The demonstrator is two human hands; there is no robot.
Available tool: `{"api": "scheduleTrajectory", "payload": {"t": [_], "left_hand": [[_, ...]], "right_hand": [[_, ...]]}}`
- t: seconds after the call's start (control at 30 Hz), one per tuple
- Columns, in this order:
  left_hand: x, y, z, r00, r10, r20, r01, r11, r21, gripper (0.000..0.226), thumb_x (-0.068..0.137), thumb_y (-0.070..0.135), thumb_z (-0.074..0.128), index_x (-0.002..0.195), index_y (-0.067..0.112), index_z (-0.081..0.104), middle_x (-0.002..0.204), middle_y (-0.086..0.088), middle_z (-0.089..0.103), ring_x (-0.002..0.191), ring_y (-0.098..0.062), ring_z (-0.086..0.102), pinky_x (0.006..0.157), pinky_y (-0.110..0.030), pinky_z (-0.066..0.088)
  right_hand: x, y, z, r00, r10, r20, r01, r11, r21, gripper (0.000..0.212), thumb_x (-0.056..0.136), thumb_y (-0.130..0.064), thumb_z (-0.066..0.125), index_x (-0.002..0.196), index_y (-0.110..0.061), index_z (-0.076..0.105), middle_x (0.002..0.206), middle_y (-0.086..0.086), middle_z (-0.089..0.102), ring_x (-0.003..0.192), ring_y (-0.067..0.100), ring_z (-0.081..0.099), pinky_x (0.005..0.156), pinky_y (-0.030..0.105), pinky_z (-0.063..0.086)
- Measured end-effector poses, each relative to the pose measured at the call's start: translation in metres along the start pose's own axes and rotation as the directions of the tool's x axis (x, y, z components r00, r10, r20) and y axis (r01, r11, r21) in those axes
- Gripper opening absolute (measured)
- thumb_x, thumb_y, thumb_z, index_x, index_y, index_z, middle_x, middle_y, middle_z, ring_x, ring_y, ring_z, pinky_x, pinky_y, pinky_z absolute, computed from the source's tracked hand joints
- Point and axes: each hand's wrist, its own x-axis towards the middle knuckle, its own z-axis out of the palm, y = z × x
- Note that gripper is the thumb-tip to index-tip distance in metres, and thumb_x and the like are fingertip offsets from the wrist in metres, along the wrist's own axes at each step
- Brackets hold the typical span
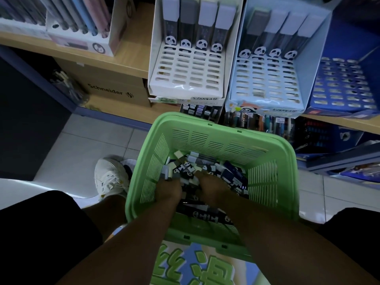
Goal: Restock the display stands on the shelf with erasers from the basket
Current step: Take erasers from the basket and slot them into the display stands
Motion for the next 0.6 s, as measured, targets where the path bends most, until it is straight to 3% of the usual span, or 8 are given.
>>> {"api": "scheduleTrajectory", "payload": {"t": [0.1, 0.2, 0.27, 0.33, 0.43, 0.5, 0.53, 0.6], "left_hand": [[-0.012, 0.01, -0.003, 0.999, 0.037, 0.04, -0.033, 0.994, -0.103, 0.061, 0.08, 0.051, 0.076, 0.124, 0.01, 0.063, 0.11, -0.005, 0.065, 0.102, -0.03, 0.063, 0.086, -0.034, 0.049], [-0.02, 0.013, -0.002, 0.985, 0.04, 0.169, -0.018, 0.992, -0.125, 0.096, 0.057, 0.071, 0.081, 0.132, 0.015, 0.061, 0.123, -0.007, 0.067, 0.104, -0.026, 0.067, 0.093, -0.041, 0.055], [-0.02, 0.014, -0.003, 0.976, 0.007, 0.219, 0.032, 0.984, -0.175, 0.097, 0.062, 0.066, 0.083, 0.138, 0.011, 0.056, 0.13, -0.012, 0.064, 0.106, -0.029, 0.067, 0.095, -0.046, 0.055], [-0.02, 0.015, -0.005, 0.965, -0.042, 0.259, 0.091, 0.979, -0.181, 0.104, 0.062, 0.067, 0.082, 0.144, 0.011, 0.05, 0.136, -0.015, 0.06, 0.11, -0.033, 0.065, 0.095, -0.05, 0.055], [-0.02, 0.016, -0.007, 0.947, -0.05, 0.318, 0.118, 0.973, -0.198, 0.107, 0.065, 0.064, 0.081, 0.151, 0.015, 0.039, 0.136, -0.016, 0.06, 0.11, -0.036, 0.066, 0.088, -0.051, 0.058], [-0.016, 0.013, -0.007, 0.936, -0.045, 0.348, 0.128, 0.967, -0.219, 0.107, 0.052, 0.068, 0.085, 0.139, 0.012, 0.056, 0.12, -0.014, 0.069, 0.097, -0.034, 0.072, 0.075, -0.05, 0.062], [-0.016, 0.012, -0.008, 0.937, -0.028, 0.348, 0.112, 0.968, -0.223, 0.108, 0.045, 0.07, 0.086, 0.132, 0.011, 0.062, 0.114, -0.013, 0.072, 0.092, -0.033, 0.073, 0.072, -0.05, 0.063], [-0.012, 0.009, -0.006, 0.93, -0.011, 0.366, 0.1, 0.969, -0.226, 0.11, 0.043, 0.075, 0.085, 0.131, 0.013, 0.063, 0.117, -0.013, 0.071, 0.092, -0.035, 0.073, 0.074, -0.053, 0.062]], "right_hand": [[0.003, -0.014, -0.004, 0.994, 0.105, -0.041, -0.083, 0.927, 0.365, 0.027, 0.095, -0.02, 0.059, 0.122, -0.016, 0.056, 0.105, 0.007, 0.067, 0.087, 0.025, 0.064, 0.065, 0.029, 0.046], [0.006, -0.035, -0.012, 0.998, 0.061, -0.011, -0.046, 0.838, 0.544, 0.019, 0.094, 0.001, 0.051, 0.104, -0.01, 0.062, 0.09, -0.001, 0.064, 0.08, 0.011, 0.06, 0.07, 0.025, 0.047], [-0.003, -0.051, -0.024, 0.998, 0.025, 0.055, -0.053, 0.802, 0.594, 0.03, 0.095, 0.005, 0.051, 0.12, -0.011, 0.06, 0.103, -0.001, 0.067, 0.089, 0.008, 0.06, 0.065, 0.012, 0.045], [-0.008, -0.055, -0.027, 0.991, 0.011, 0.135, -0.096, 0.757, 0.646, 0.065, 0.092, 0.006, 0.06, 0.15, -0.01, 0.037, 0.133, 0.006, 0.06, 0.114, 0.02, 0.06, 0.068, 0.006, 0.048], [-0.019, -0.056, -0.034, 0.962, -0.031, 0.27, -0.188, 0.643, 0.743, 0.072, 0.083, 0.016, 0.066, 0.148, 0.001, 0.039, 0.133, 0.019, 0.062, 0.104, 0.029, 0.067, 0.075, 0.031, 0.06], [-0.025, -0.051, -0.04, 0.938, -0.068, 0.34, -0.243, 0.571, 0.784, 0.059, 0.086, 0.018, 0.061, 0.14, 0.006, 0.044, 0.128, 0.026, 0.062, 0.086, 0.025, 0.07, 0.06, 0.026, 0.057], [-0.027, -0.05, -0.045, 0.929, -0.087, 0.36, -0.268, 0.514, 0.815, 0.054, 0.089, 0.016, 0.058, 0.14, 0.003, 0.045, 0.128, 0.025, 0.062, 0.087, 0.025, 0.071, 0.06, 0.026, 0.057], [-0.025, -0.042, -0.049, 0.915, -0.074, 0.396, -0.333, 0.416, 0.846, 0.049, 0.093, 0.003, 0.06, 0.139, -0.011, 0.049, 0.131, 0.016, 0.062, 0.108, 0.031, 0.067, 0.081, 0.037, 0.058]]}}
